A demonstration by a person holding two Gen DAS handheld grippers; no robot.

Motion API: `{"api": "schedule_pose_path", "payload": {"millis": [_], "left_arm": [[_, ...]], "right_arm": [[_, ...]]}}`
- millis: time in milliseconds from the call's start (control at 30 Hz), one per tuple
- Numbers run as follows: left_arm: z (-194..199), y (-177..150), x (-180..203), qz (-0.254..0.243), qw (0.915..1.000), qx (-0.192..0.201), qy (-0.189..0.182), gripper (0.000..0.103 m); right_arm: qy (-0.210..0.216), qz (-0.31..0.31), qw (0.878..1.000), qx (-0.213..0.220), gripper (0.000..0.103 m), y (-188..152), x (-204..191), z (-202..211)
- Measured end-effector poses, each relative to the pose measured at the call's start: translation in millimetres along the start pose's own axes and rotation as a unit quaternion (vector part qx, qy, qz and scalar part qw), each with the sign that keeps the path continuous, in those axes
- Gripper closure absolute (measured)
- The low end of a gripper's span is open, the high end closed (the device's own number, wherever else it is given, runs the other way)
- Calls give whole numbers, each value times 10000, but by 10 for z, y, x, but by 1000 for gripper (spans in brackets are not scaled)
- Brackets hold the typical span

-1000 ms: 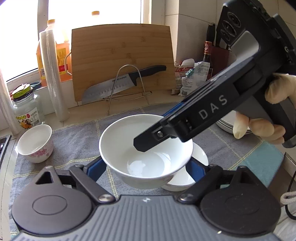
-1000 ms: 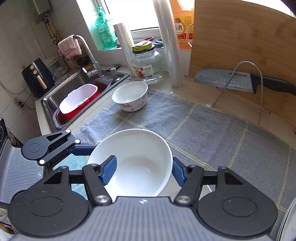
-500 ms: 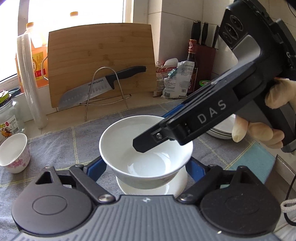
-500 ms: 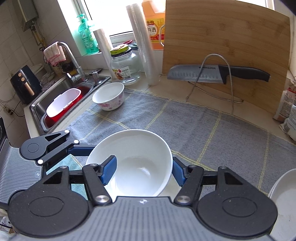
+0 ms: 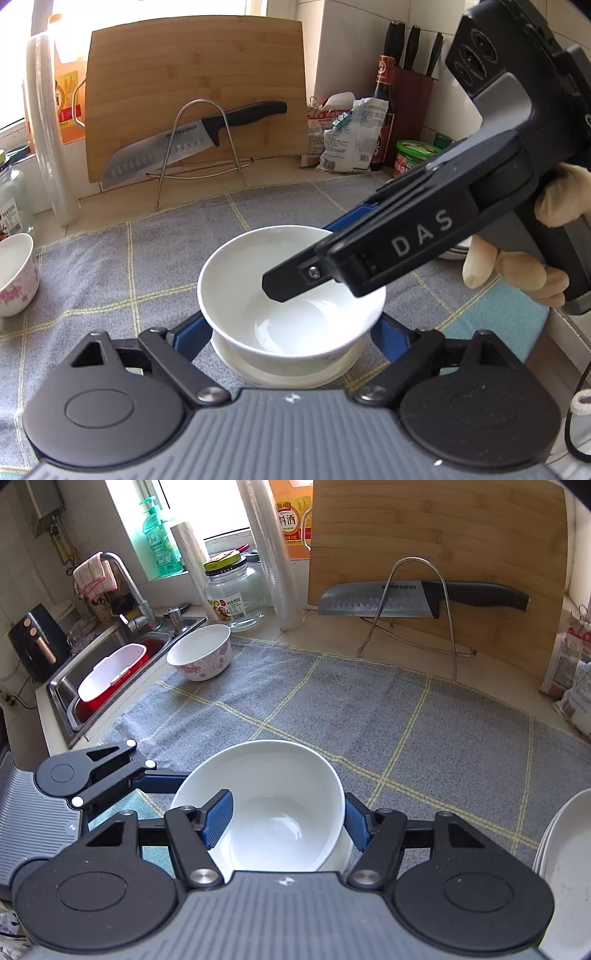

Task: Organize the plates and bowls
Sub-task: 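Lower the second bowl into the first bowl with the right tool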

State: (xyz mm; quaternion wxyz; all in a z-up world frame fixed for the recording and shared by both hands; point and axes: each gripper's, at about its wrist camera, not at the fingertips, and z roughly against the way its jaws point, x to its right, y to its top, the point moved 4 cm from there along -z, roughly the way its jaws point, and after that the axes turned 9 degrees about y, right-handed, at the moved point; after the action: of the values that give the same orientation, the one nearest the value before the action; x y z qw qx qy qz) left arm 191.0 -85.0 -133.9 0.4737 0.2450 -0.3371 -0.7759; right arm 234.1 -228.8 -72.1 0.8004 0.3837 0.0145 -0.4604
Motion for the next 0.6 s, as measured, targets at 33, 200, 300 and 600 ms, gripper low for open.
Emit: {"api": "schedule_pose_path", "payload": {"millis": [33, 200, 300, 600], "left_arm": [[-7, -5, 5, 3, 10000, -11, 2, 11], [-33, -13, 28, -85, 9999, -7, 66, 11], [-53, -23, 36, -111, 9999, -39, 76, 11], [-107, -46, 44, -179, 9997, -130, 117, 11]], "right_arm": [[16, -25, 10000, 15, 34, -5, 7, 2], [-2, -101, 9999, 49, 34, -23, 42, -22], [-22, -136, 9999, 33, 34, -43, 60, -48], [54, -252, 9997, 40, 34, -68, 96, -87]]}}
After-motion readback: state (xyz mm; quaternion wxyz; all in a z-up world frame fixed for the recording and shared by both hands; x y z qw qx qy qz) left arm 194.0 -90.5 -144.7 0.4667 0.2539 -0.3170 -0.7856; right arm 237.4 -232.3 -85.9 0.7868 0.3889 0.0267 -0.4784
